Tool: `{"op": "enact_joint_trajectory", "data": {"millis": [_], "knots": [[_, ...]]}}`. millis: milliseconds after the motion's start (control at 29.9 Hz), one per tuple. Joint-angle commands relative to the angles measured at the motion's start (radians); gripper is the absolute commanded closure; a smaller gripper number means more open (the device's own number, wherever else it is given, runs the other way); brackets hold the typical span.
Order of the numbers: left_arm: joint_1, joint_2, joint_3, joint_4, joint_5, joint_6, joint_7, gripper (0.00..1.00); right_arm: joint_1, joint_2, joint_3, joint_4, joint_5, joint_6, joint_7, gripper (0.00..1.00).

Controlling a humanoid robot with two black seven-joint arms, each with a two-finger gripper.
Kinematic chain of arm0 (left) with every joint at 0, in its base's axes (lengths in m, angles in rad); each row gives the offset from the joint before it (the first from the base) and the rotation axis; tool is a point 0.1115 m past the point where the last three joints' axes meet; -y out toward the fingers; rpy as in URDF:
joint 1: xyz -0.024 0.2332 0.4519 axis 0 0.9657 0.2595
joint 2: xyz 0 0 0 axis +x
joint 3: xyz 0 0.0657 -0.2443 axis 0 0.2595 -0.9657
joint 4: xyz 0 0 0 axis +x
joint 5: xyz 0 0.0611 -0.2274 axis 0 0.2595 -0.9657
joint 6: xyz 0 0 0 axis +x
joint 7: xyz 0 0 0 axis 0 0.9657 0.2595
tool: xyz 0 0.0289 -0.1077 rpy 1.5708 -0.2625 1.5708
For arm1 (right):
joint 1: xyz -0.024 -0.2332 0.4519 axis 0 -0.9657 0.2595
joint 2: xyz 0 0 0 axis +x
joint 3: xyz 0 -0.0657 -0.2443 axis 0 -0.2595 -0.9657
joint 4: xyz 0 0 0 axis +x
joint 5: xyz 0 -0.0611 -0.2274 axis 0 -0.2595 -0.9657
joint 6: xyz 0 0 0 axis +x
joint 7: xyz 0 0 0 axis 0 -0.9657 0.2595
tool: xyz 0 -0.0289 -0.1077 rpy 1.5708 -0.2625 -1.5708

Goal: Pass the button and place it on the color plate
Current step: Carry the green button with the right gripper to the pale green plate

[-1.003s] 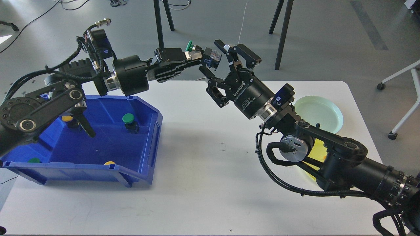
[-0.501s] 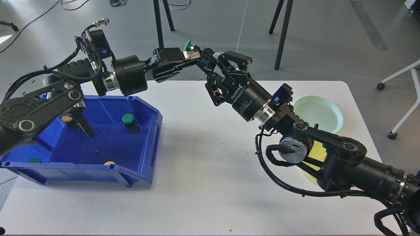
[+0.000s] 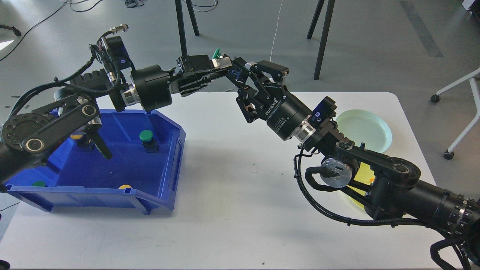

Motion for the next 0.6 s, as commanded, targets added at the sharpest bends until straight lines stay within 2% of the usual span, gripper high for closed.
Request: {"op": "enact_joint_trajectory", "data": {"millis": [0,134,267,435,568], "knots": [[0.005,0.002,-0.013,0.005,-0.034,0.000,-0.001,0.36,0.000,-0.012,0.001,0.003,0.002,-0.004,0.000,0.99],[0.008,0.002,-0.013,0.015,-0.069,0.000,-0.001,0.30,-0.004,-0.030,0.007,0.007,0.002,-0.009,0.000,0.99],[0.011,0.001,-0.013,0.019,-0.085,0.000,-0.001,0.28,-0.018,-0.133,0.016,0.023,-0.004,-0.052,0.000,0.99],[0.018,-0.005,-0.013,0.019,-0.085,0.000,-0.001,0.28,-0.041,-0.255,0.012,0.018,-0.064,-0.202,0.000,0.99],[0.034,-0.025,-0.012,0.022,-0.082,0.000,-0.001,0.28,-0.096,-0.348,-0.007,-0.031,-0.183,-0.369,0.000,0.99]]}}
